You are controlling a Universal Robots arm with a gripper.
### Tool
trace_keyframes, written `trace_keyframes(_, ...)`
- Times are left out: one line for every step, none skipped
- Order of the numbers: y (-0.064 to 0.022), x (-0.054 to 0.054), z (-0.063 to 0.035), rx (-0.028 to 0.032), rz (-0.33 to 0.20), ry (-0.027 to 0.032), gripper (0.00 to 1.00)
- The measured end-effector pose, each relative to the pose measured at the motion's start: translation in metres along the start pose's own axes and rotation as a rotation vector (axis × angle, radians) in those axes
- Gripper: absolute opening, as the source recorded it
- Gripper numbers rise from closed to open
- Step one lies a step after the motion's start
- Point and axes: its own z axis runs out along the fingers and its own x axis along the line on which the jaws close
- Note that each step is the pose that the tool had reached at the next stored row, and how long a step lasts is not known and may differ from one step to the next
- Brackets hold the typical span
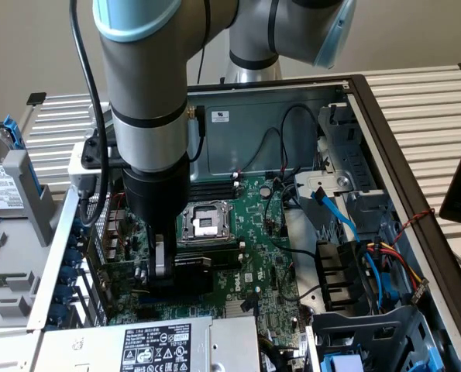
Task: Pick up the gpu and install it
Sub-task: 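Insert the gpu into the slot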
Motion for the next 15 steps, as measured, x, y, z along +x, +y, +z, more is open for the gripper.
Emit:
trace_keyframes(0.0002, 0.0, 0.0, -0.0003, 0.0, 0.0001, 0.28)
trace_keyframes(0.001, 0.0, 0.0005, -0.001, 0.001, -0.0011, 0.29)
trace_keyframes(0.001, 0.0, 0.0002, -0.0004, 0.001, -0.0006, 0.29)
trace_keyframes(0.0007, 0.0, -0.0006, -0.0008, 0.0, 0.0, 0.35)
trace_keyframes(0.0008, 0.0, -0.0028, -0.001, 0.0, 0.0, 0.35)
trace_keyframes(0.001, 0.0, -0.0064, -0.0015, 0.0, 0.0, 0.42)
trace_keyframes(0.0013, 0.0, -0.0111, -0.0017, 0.0, 0.0002, 0.42)
trace_keyframes(0.0016, 0.0, -0.0153, -0.0016, 0.0, -0.0001, 0.42)
trace_keyframes(0.002, 0.0, -0.02, -0.0017, 0.0, 0.0001, 0.42)
trace_keyframes(0.0023, 0.0, -0.0243, -0.0017, 0.0, 0.0, 0.42)
trace_keyframes(0.0028, 0.0, -0.0288, -0.0017, 0.0, 0.0001, 0.42)
trace_keyframes(0.0032, 0.0, -0.0334, -0.0016, 0.0, 0.0001, 0.42)
trace_keyframes(0.0037, 0.0, -0.038, -0.0016, 0.0, 0.0001, 0.42)
trace_keyframes(0.0041, 0.0, -0.0426, -0.0017, 0.0, 0.0004, 0.42)
trace_keyframes(0.0045, 0.0, -0.0472, -0.0016, 0.0, 0.0007, 0.42)
